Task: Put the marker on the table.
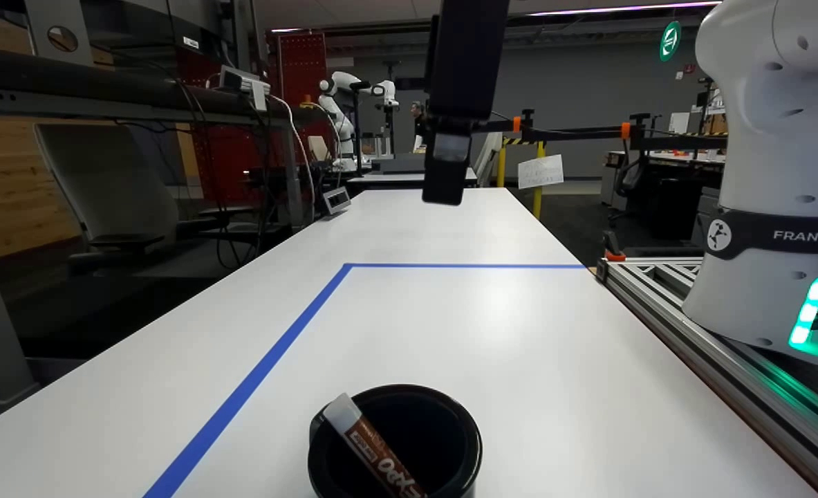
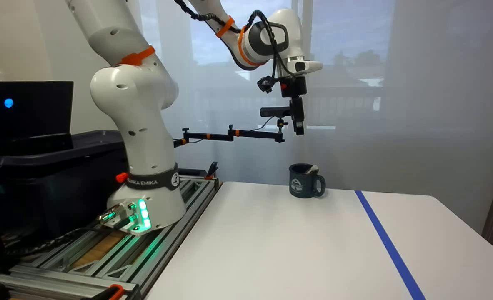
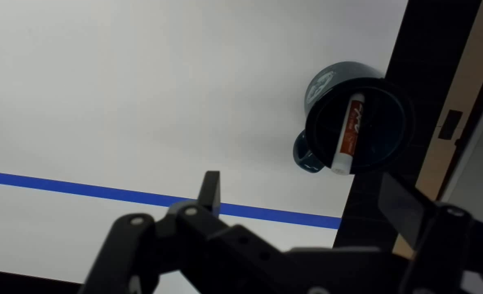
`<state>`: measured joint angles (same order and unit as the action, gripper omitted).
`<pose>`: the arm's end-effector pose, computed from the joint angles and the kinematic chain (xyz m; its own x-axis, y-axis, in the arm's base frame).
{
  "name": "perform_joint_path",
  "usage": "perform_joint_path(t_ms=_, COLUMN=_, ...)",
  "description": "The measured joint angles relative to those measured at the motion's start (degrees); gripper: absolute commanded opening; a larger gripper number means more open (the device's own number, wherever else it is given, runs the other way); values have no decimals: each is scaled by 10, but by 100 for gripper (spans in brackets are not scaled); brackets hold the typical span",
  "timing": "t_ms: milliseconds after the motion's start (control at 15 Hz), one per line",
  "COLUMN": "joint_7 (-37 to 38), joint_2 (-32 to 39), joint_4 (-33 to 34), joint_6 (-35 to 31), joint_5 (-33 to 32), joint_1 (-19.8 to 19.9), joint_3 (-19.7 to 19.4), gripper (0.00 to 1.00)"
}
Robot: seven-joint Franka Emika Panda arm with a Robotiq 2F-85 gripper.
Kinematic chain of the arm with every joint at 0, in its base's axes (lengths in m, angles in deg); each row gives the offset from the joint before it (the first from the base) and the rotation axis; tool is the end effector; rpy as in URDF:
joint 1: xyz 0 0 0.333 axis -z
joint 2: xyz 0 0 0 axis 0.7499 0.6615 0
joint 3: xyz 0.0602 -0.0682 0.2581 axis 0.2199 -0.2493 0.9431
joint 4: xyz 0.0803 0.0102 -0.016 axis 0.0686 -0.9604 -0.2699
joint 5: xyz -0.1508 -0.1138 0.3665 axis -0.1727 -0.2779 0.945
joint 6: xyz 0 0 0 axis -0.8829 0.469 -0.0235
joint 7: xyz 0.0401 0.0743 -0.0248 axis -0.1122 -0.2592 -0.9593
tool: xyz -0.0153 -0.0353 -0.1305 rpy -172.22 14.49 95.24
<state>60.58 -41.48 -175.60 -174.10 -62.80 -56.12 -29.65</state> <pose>0.3817 0.2141 0.2799 0.9792 0.0988 0.1773 0.0769 -0.9889 0.1269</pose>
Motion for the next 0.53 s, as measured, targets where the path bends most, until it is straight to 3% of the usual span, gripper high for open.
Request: perform_joint_path(t_ms=533, joint_7=11, joint_2=99, joint_4=5, joint_6=-123, joint_5=-40, joint_1=0, joint_3=1, gripper=100)
